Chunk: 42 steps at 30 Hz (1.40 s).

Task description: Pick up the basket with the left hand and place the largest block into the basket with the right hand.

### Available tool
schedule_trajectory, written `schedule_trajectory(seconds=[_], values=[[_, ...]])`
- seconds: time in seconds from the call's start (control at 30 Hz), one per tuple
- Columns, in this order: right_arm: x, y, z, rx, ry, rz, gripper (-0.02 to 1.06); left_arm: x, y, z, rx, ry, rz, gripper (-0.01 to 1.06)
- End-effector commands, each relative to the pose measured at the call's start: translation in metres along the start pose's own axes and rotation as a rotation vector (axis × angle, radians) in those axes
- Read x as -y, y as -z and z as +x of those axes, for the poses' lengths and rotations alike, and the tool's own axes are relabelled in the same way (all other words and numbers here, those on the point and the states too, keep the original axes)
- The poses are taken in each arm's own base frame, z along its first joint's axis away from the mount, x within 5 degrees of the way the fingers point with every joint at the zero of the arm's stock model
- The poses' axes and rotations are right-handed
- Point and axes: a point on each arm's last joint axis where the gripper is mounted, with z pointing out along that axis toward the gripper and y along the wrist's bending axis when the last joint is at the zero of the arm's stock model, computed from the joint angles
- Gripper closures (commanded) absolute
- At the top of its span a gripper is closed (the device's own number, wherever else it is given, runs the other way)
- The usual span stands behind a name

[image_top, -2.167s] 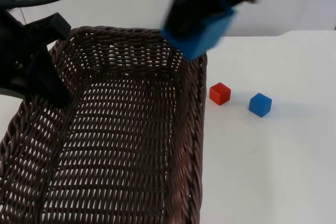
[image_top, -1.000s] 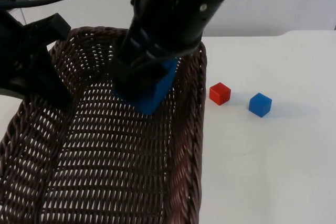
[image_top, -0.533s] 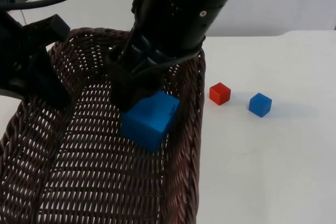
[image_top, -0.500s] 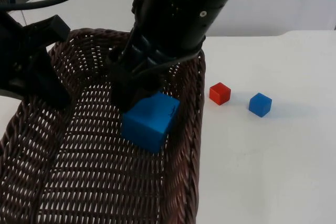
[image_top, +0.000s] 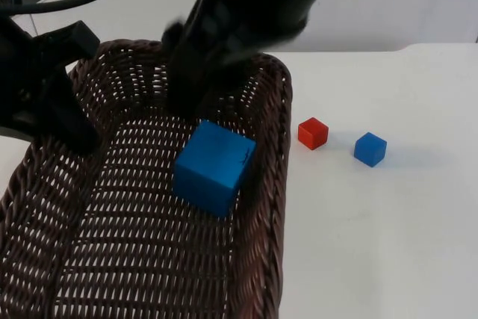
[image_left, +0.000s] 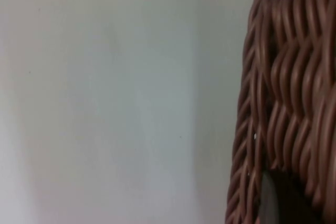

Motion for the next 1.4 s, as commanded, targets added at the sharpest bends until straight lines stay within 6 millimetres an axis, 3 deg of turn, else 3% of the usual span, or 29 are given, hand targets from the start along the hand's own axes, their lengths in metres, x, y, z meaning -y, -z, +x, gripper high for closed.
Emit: schedule_trajectory(seconds=[0.0,0.23,0.5,1.1,1.2,1.37], values=[[0.000,0.030,-0.001,0.035,0.016,0.027,0.29,0.004,0.004,0.000,0.017,0.010,0.026,1.05],[-0.006,0.085,0.004,0.089,0.022,0.043,0.29,0.004,0.004,0.000,0.021,0.011,0.024,1.05],[-0.010,0.120,0.007,0.160,-0.013,0.057,0.29,0.004,0.004,0.000,0.020,0.009,0.023,1.05],[-0.010,0.123,0.006,0.190,-0.018,0.061,0.29,0.004,0.004,-0.005,0.079,0.025,0.020,1.05],[-0.010,0.124,0.005,0.203,-0.018,0.064,0.29,0.001,-0.002,-0.010,0.089,0.049,0.024,1.05],[-0.010,0.126,0.004,0.213,-0.018,0.066,0.29,-0.012,-0.031,-0.017,0.041,0.068,0.050,1.05]])
